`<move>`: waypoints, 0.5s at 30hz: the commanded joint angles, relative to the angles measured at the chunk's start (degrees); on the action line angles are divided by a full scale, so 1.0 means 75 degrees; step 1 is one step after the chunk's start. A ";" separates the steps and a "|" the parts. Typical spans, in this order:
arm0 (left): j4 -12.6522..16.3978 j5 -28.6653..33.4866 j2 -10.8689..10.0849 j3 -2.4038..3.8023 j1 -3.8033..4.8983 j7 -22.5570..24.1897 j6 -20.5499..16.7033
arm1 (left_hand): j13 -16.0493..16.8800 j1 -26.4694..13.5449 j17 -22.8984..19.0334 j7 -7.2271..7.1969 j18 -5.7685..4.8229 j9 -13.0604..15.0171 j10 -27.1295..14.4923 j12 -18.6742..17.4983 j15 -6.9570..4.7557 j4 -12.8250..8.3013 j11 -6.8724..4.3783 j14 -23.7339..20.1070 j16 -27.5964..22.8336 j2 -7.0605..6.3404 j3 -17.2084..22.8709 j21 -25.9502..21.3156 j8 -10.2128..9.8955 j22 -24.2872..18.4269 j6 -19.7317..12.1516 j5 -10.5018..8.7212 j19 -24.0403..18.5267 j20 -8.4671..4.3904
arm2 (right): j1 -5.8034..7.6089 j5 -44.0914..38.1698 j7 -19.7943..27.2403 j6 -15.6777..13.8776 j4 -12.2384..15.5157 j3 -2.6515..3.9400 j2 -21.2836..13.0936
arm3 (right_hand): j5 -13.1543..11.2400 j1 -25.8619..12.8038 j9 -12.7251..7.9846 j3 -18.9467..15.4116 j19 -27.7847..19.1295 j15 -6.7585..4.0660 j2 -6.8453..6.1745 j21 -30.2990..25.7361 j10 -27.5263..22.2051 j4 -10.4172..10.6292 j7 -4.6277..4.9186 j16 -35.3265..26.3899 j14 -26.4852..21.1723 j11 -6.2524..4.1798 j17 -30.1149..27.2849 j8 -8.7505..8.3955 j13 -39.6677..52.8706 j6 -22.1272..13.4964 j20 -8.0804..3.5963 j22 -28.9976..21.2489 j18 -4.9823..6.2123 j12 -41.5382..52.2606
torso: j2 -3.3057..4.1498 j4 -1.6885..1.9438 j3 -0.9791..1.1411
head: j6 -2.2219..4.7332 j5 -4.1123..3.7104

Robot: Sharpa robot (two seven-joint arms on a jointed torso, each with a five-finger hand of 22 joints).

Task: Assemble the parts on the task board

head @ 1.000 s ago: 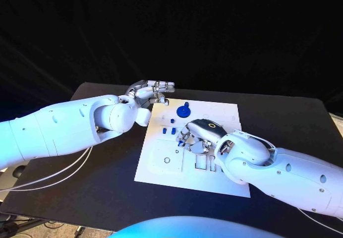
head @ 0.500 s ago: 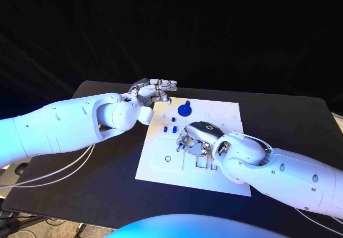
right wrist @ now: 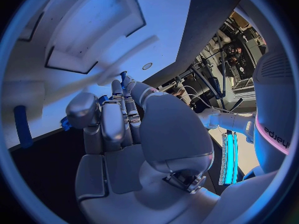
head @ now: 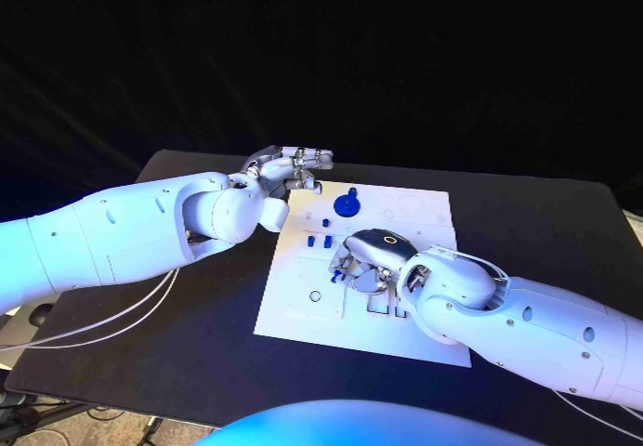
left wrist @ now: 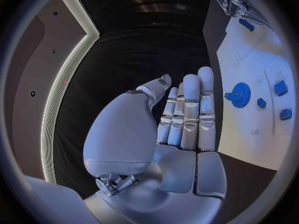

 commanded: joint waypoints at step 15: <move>-0.0033 -0.0028 0.0035 0.0005 0.0003 -0.0036 0.0096 | -0.0007 -0.0096 -0.0015 -0.0003 0.0079 0.0009 -0.0064 0.0039 0.0037 0.0009 -0.0011 -0.0028 -0.0029 -0.0008 -0.0088 -0.0042 0.0021 -0.0018 -0.0079 0.0026 0.0006 0.0036 | -0.0012 -0.0442 -0.0256 0.0554 -0.0047 -0.0018 0.0104 | 0.0034 -0.0049 0.0003 0.0088 -0.0010 0.0031 -0.0055 0.0041 -0.0087 -0.0002 0.0069 0.0025 0.0245 0.0057 -0.0023 -0.0015 -0.0001 -0.0064 0.0051 -0.0018 -0.0151 -0.0009 | 0.0007 0.0001 -0.0009 | -0.0032 0.0036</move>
